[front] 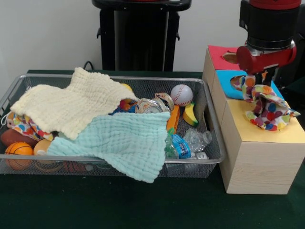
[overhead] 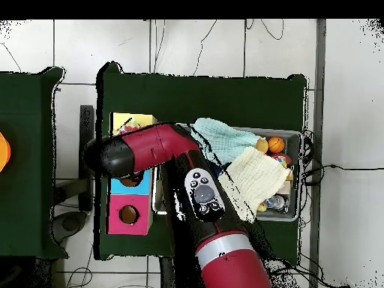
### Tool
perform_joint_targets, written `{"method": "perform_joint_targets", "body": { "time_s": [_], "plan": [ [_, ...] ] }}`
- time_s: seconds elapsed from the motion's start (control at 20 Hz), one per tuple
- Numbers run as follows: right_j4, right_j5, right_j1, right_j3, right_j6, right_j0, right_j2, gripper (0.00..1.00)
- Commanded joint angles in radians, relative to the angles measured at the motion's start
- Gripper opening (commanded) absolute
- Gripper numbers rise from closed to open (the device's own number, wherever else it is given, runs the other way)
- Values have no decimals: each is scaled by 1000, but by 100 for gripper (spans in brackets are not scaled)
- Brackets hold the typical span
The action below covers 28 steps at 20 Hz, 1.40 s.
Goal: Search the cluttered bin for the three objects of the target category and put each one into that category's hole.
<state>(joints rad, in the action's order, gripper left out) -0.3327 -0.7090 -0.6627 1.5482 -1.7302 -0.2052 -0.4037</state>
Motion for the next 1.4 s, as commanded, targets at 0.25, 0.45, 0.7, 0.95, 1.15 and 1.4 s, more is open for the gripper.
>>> {"method": "perform_joint_targets", "body": {
  "time_s": [0.25, 0.45, 0.7, 0.95, 1.15, 1.4],
  "plan": [
    [112, -249, 0, -153, -159, 62, 42, 0],
    [122, -266, 28, -201, -166, 79, 55, 0],
    [121, -269, 91, -275, -165, 87, 73, 0],
    [130, -266, 131, -326, -146, 78, 81, 0],
    [140, -337, 140, -398, -136, 82, 86, 0],
    [159, -361, 150, -434, -125, 73, 84, 0]
  ]
}}
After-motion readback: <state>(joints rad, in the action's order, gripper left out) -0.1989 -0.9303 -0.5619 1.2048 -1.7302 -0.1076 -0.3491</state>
